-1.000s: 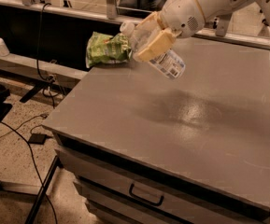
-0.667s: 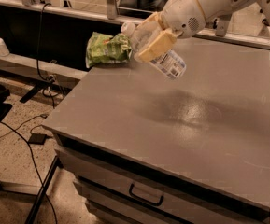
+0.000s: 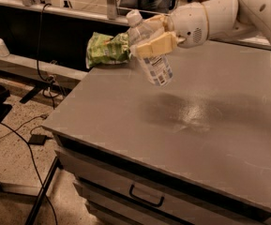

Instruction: Place blue plastic bottle upright

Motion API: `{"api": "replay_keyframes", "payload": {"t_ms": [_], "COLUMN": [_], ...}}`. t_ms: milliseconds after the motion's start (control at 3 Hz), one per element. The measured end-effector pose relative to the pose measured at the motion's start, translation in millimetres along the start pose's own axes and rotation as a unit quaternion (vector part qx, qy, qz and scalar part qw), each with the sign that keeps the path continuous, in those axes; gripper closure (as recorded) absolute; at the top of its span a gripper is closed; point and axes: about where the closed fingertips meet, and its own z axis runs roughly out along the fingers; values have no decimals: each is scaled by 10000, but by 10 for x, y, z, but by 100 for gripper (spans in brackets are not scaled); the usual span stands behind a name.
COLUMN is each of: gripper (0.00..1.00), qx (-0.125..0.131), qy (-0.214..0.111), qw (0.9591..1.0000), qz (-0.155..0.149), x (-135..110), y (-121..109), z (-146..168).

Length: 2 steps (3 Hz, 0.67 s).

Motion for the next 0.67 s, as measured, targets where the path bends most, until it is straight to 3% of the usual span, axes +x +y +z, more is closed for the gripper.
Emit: {"api": "replay_keyframes", "payload": {"t_ms": [333,667], "gripper": [100,100], "qx": [130,205], "qy": [-894,-1326], "qw": [9958,9906], "qz": [177,268], "x": [-177,-273], "y": [38,54], "z": [-46,-78]}}
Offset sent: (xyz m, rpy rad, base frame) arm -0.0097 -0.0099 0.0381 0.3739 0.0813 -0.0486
